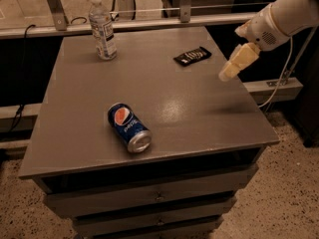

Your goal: Move rxbar chocolate near blue plastic bottle

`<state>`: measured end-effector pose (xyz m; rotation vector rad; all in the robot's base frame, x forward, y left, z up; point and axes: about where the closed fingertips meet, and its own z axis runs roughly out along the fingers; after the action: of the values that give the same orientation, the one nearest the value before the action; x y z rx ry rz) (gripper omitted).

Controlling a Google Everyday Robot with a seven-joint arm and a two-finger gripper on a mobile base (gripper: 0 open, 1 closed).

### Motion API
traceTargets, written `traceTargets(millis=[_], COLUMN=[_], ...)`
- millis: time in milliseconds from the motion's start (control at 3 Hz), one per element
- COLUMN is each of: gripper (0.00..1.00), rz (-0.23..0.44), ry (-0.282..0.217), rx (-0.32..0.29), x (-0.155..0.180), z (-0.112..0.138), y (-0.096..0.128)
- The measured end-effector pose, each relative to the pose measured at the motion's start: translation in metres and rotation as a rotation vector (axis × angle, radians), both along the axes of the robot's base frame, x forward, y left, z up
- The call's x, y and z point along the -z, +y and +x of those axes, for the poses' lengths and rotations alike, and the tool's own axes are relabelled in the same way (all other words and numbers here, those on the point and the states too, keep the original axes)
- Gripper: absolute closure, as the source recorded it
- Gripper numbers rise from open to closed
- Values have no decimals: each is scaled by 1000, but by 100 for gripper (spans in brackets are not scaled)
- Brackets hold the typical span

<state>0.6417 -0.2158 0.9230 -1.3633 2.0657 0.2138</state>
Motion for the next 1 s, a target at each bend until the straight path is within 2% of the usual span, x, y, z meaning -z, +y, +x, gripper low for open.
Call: traceTargets(millis=[667, 1000], gripper=[0, 0], rz=[222, 290], ry=[-47, -74], rx=[152, 209], x=[43, 56], z=[99, 133], y=[28, 42])
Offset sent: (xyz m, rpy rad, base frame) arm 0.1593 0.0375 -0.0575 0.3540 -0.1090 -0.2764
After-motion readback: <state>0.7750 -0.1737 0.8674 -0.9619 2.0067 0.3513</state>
